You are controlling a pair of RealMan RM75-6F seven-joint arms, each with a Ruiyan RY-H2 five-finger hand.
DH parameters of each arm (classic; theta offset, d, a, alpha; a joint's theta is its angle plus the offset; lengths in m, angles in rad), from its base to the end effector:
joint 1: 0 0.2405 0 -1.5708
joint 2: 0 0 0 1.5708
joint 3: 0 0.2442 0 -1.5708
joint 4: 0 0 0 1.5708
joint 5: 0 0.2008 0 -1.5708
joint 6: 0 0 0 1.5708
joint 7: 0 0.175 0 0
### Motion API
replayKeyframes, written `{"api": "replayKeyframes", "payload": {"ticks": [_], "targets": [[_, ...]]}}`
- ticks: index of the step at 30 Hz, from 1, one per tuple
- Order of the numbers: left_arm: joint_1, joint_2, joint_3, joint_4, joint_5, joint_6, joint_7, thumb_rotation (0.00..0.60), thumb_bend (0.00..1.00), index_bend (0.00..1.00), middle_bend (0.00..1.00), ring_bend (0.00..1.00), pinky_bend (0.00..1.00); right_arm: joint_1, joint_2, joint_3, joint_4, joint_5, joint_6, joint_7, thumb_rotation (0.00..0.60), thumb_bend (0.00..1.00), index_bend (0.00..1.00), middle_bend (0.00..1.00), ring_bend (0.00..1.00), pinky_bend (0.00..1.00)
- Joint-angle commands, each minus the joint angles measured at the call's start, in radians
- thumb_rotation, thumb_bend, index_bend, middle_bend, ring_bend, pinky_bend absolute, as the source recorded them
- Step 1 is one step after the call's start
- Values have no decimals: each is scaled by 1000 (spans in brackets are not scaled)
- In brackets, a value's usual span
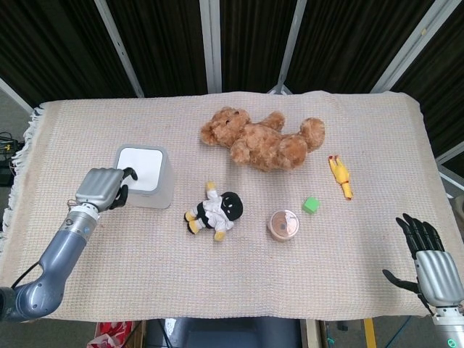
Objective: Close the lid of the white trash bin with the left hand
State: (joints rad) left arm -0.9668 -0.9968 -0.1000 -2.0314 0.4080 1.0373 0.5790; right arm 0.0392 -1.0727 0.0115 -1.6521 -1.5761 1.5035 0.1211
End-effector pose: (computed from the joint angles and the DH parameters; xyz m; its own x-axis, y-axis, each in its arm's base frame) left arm -0.1355 0.3575 0.1072 0.4711 0.3932 0.7896 0.8738 -0.0854 -0.4788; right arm -0.2916 -0.1886 0.1642 0.2931 -0.0447 0.9550 -0.9558 -0.0369 0.2917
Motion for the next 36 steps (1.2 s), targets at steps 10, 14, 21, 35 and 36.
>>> {"api": "replayKeyframes", "payload": {"ticks": [10,14,21,35,36], "targets": [[7,-28,29,2,24,15,28,600,704,246,1000,928,1000,-1,-1,-1,-1,-4,3,-1,600,192,0,0,0,0],[9,-27,30,-2,26,20,30,600,704,246,999,928,1000,-2,-1,-1,0,-4,5,0,600,192,0,0,0,0],[13,-17,36,-9,25,21,33,600,705,248,998,928,1000,-3,0,-1,0,-7,7,5,600,191,0,0,0,0],[41,53,-18,-76,112,67,-29,600,705,201,995,927,1000,-5,0,-2,0,-11,12,5,600,192,0,0,0,0],[44,64,-26,-84,120,70,-39,600,704,193,994,927,1000,-5,0,-2,0,-11,12,5,600,192,0,0,0,0]]}}
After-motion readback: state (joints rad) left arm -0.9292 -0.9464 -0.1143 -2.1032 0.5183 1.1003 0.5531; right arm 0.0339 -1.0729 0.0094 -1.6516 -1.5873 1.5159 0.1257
